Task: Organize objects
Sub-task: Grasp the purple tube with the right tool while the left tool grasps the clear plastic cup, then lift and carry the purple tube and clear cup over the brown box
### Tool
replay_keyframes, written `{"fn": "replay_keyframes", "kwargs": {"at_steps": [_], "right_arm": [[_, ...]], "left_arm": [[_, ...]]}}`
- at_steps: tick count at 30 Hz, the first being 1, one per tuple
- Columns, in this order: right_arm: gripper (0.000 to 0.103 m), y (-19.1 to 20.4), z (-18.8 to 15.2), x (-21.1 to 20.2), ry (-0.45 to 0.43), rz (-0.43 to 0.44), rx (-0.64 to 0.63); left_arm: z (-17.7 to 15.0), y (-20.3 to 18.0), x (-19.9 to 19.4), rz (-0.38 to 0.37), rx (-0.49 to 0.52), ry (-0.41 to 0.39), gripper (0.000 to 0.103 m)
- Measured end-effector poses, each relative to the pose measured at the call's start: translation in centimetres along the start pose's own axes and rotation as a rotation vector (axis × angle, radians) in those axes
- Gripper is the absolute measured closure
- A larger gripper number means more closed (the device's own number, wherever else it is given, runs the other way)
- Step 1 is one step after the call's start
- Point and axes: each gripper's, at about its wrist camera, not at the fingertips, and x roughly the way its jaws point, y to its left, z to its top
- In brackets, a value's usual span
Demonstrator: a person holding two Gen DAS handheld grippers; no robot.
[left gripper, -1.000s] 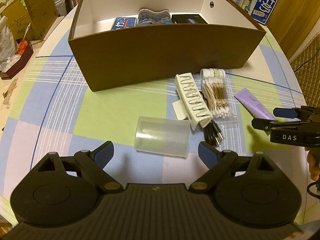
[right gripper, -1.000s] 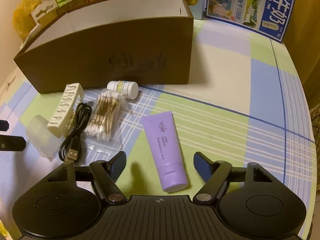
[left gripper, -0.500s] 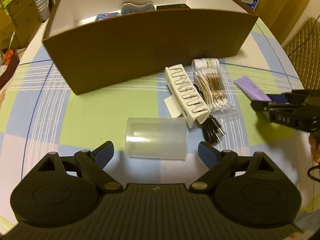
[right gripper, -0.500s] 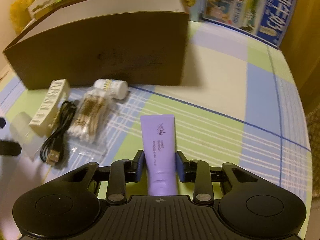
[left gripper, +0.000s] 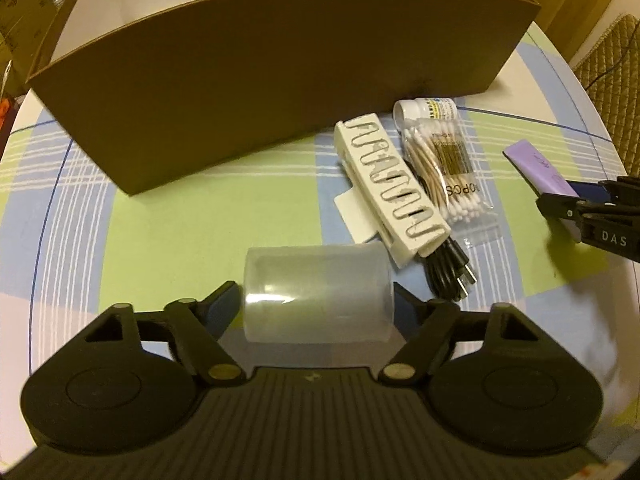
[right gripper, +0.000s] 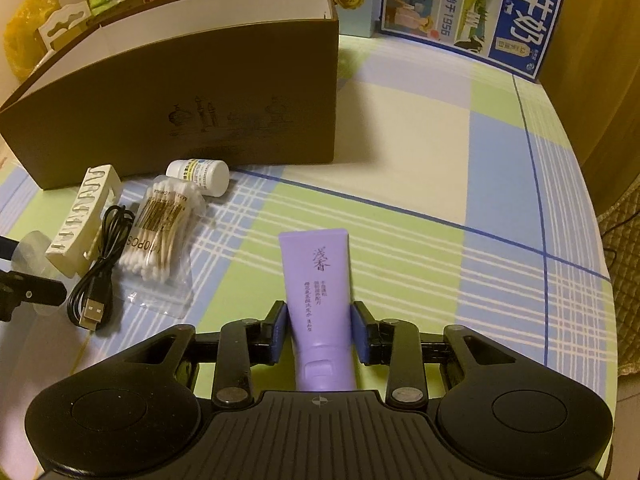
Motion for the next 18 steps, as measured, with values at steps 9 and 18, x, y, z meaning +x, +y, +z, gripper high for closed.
{"fn": "replay_keyframes", "kwargs": {"at_steps": [9, 18], "right_arm": [[0.072, 0.0, 0.2, 0.2, -0.003, -0.009, 0.006], [0.072, 0.5, 0.4, 0.3, 0.014, -0.019, -0.011]], "left_arm": [[-0.1, 0.0, -0.3, 0.005, 0.015, -0.017, 0.034], [-1.8, 1.9, -1.6, 0.043, -0.041, -0.017, 0.034]]}}
